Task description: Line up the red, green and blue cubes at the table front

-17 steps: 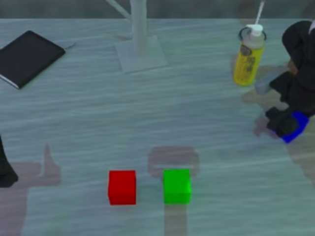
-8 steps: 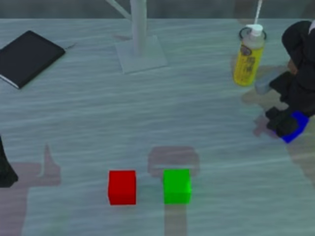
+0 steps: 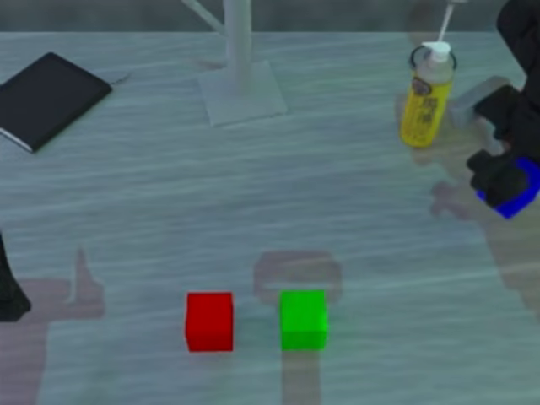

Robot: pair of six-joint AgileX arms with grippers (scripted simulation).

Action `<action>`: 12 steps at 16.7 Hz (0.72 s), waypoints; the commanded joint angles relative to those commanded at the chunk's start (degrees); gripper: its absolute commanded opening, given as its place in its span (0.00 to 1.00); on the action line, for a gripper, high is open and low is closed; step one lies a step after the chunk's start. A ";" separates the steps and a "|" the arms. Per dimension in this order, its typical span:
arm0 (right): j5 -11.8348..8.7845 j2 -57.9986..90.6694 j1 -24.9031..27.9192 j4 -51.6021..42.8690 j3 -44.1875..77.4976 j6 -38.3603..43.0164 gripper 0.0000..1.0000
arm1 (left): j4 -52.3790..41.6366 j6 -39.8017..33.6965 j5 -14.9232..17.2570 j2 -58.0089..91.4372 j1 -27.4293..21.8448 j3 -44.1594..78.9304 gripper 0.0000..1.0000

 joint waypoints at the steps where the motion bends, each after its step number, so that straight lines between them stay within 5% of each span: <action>1: 0.00 -0.56 0.05 -1.02 0.73 0.00 0.00 | 0.00 0.00 0.00 0.00 0.00 0.00 1.00; 7: -0.01 -0.76 0.22 -1.32 0.82 0.84 0.00 | 0.00 0.00 0.00 0.00 0.00 0.00 1.00; 12: 0.02 -3.03 6.23 -1.39 -1.49 12.71 0.00 | 0.00 0.00 0.00 0.00 0.00 0.00 1.00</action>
